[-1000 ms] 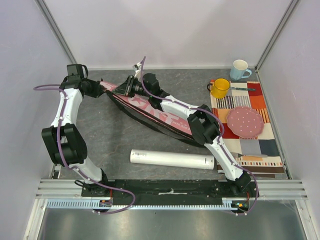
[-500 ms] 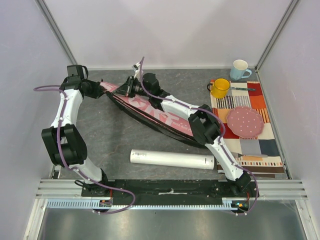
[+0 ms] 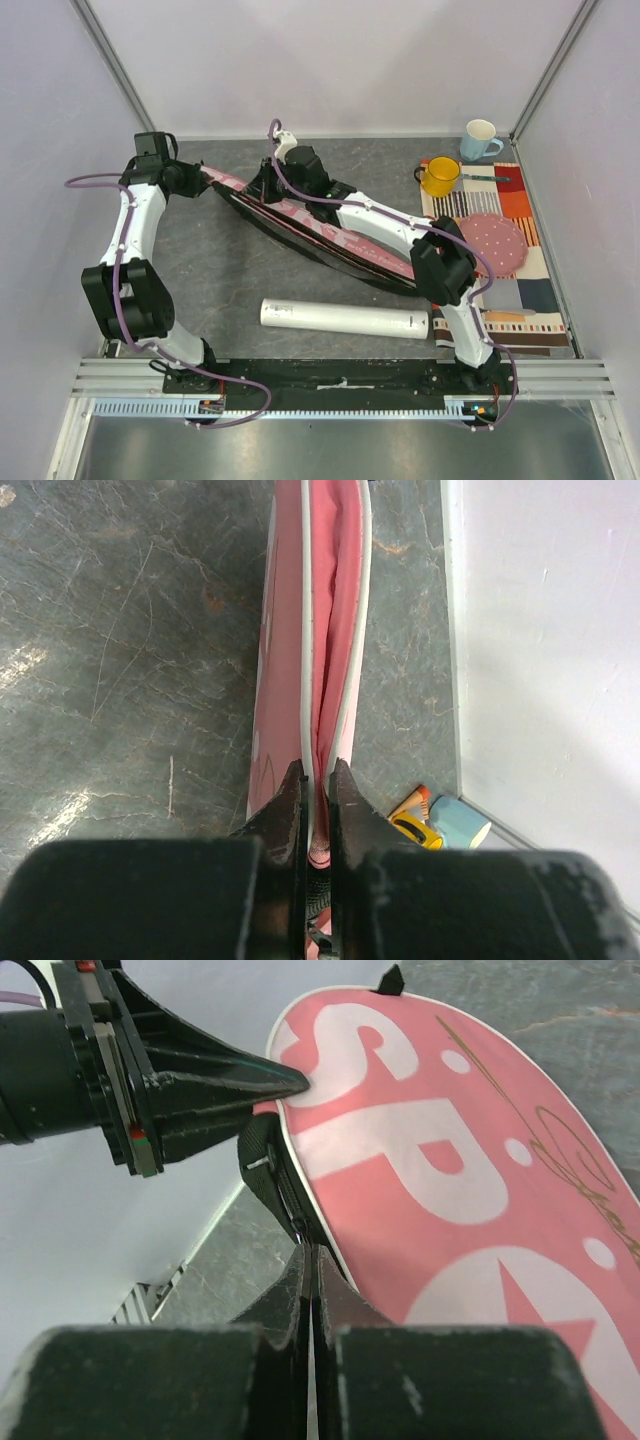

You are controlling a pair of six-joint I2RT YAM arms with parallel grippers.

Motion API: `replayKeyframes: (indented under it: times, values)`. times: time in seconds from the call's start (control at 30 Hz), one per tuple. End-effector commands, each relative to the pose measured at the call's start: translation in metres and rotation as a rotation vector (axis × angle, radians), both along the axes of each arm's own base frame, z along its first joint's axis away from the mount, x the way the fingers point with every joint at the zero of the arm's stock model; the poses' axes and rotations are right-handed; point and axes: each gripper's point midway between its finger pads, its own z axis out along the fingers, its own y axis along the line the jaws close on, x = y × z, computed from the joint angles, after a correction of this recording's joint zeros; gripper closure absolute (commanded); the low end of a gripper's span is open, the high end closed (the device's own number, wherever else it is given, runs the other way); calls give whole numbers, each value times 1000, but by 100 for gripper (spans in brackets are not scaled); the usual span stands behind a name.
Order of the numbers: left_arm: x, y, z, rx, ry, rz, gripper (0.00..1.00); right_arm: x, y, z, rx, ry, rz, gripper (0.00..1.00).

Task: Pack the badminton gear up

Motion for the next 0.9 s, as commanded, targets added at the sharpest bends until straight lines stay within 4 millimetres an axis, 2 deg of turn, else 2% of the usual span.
replayKeyframes:
  times: [0.0, 0.17, 0.2, 0.23, 0.37, 0.4, 0.47, 0.5, 0.57, 0.6, 0.67, 0.77, 0.83, 0.87]
  values:
    - [10, 24, 29, 20, -95, 110, 98, 10, -29, 30, -18, -92, -94, 100]
    - [10, 42, 25, 11, -85, 149, 98, 0, -61, 31, -62, -119, -137, 100]
    - [9, 50, 25, 15, -87, 166, 98, -1, -70, 19, -84, -100, -142, 100]
    - [8, 55, 24, 19, -85, 175, 98, -2, -79, 29, -74, -107, -151, 100]
    - [5, 78, 21, 30, -80, 221, 98, -2, -118, 24, -114, -103, -201, 100]
    - [3, 88, 19, 26, -76, 243, 98, 0, -136, 24, -123, -99, -222, 100]
    - [1, 96, 18, 23, -74, 255, 98, 1, -153, 22, -132, -94, -239, 100]
    - [-1, 104, 16, 24, -71, 273, 98, 2, -171, 19, -149, -94, -262, 100]
    - [-4, 111, 14, 25, -65, 286, 98, 4, -192, 15, -163, -84, -295, 100]
    - [-6, 117, 13, 27, -63, 297, 98, 5, -212, 10, -176, -74, -325, 100]
    - [-9, 124, 11, 36, -58, 308, 98, 5, -233, 4, -192, -64, -361, 100]
    - [-16, 141, 8, 52, -46, 335, 98, 4, -286, -8, -240, -34, -458, 100]
    - [-19, 148, 8, 67, -30, 344, 98, 4, -305, -11, -259, -28, -489, 100]
    - [-22, 153, 8, 80, -23, 353, 98, 4, -322, -15, -280, -8, -515, 100]
